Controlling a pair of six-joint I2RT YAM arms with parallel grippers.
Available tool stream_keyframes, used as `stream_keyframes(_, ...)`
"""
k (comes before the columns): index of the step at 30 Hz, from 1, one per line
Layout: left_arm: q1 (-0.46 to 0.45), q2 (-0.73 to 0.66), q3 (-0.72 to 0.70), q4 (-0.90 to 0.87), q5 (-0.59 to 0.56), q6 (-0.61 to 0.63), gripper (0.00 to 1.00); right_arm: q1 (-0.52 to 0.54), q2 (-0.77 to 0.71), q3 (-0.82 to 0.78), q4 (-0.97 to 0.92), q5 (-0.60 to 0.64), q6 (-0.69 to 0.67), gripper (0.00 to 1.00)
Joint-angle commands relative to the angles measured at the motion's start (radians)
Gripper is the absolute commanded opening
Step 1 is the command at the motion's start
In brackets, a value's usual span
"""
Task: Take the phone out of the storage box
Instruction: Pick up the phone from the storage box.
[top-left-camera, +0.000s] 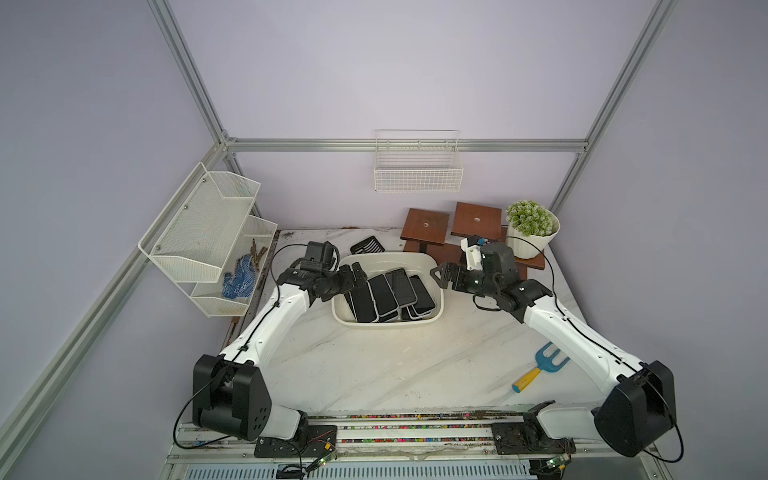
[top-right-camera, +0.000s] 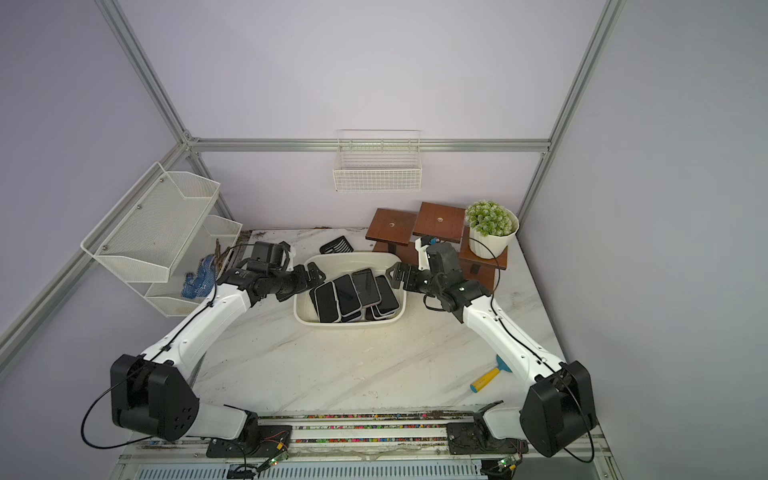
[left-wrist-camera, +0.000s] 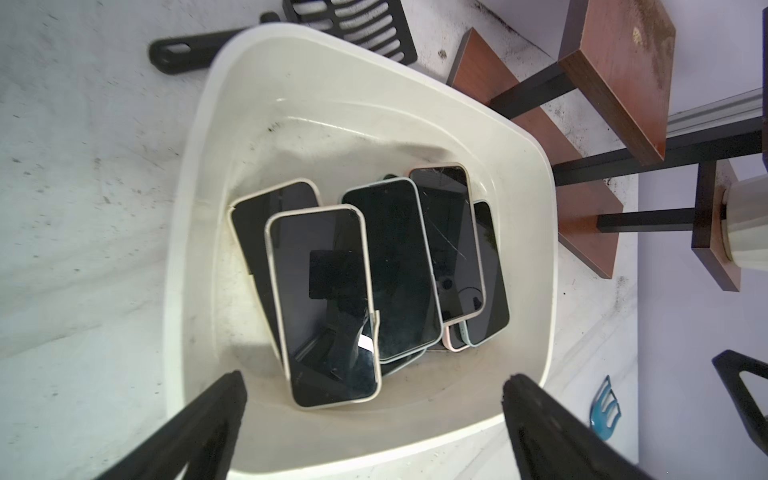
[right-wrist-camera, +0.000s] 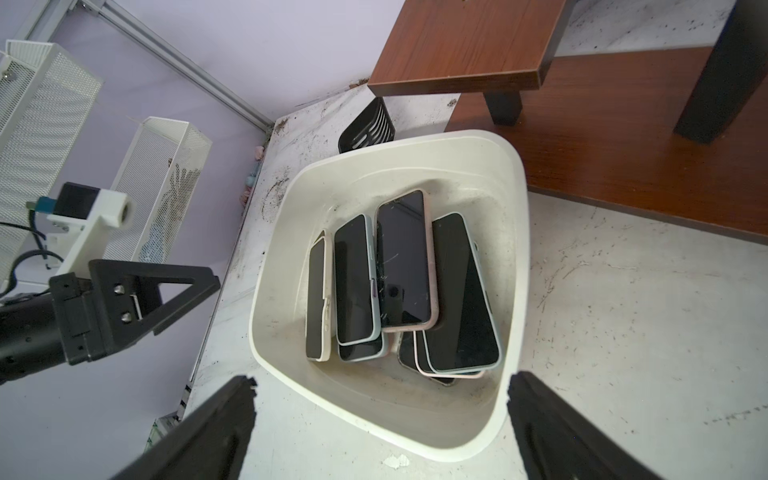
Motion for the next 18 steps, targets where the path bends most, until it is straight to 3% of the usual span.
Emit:
stream_keyframes(1, -0.047, 0.064, 0.100, -0.129, 0.003, -0.127, 1.00, 0.006, 0.037, 0.102, -0.137, 0.039, -0.034, 1.00)
stream_keyframes(6, -0.093, 0.174, 0.201, -0.220, -0.067, -0.176, 1.00, 0.006, 0.093, 0.177, -0.204, 0.010, -0.134, 0.99)
stream_keyframes(11, -0.109, 0.243, 0.215, -0.256, -0.111, -0.212, 1.00, 0.005, 0.133, 0.205, -0.245, -0.040, -0.193, 0.99)
stream_keyframes(18, -0.108, 0.304, 0.232, -0.271, -0.146, -0.221, 1.00, 0.006, 0.124, 0.137, -0.172, -0.147, -0.073, 1.00)
